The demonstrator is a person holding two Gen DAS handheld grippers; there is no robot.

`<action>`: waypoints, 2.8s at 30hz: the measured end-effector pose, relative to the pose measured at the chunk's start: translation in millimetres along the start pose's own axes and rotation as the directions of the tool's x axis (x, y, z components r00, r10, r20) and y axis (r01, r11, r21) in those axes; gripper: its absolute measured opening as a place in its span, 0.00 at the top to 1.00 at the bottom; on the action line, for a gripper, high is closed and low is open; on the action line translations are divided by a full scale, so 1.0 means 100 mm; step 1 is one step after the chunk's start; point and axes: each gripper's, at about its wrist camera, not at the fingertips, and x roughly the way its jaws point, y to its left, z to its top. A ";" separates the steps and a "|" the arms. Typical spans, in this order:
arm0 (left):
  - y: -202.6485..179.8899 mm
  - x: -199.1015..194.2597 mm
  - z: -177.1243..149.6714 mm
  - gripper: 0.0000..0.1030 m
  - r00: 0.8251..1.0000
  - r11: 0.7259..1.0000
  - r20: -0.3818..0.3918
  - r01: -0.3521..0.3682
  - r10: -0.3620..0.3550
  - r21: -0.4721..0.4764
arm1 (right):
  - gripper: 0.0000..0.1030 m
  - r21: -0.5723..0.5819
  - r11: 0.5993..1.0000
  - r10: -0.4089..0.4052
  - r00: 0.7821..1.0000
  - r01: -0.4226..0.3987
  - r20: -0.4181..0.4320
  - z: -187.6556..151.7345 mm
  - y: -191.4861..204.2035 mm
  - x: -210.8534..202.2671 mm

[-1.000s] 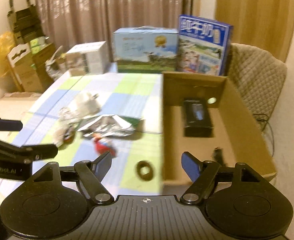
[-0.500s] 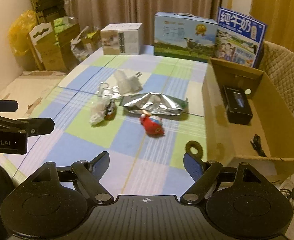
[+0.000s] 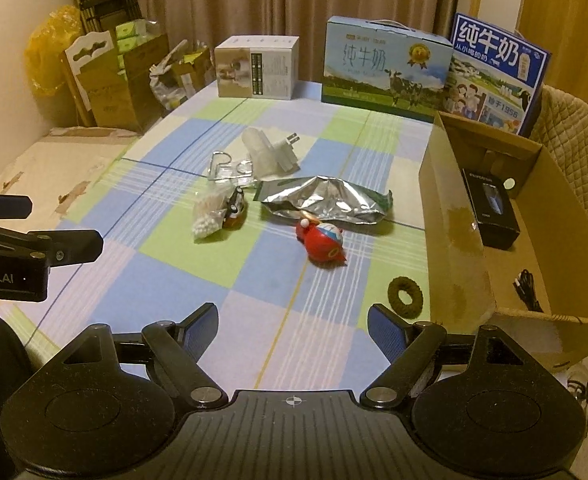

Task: Organize objects
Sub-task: 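Move both tools back over the table items, then grasp the brown rope ring with the right gripper while the left gripper grasps the cotton swab bag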

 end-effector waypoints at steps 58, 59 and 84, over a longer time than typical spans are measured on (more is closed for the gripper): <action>0.13 1.61 -0.02 0.01 0.983 0.995 -0.165 0.065 -0.076 -0.074 | 0.80 0.146 0.964 -0.227 0.974 0.224 0.007 -0.14 -0.83 1.56; 0.13 1.62 -0.02 0.01 0.983 0.995 -0.165 0.066 -0.078 -0.075 | 0.83 0.147 0.963 -0.228 0.974 0.225 0.007 -0.14 -0.83 1.56; 0.27 1.72 0.03 0.01 0.987 0.994 -0.147 0.050 -0.064 -0.099 | 0.37 0.041 0.999 0.013 0.998 -0.015 0.060 -0.17 -0.46 1.60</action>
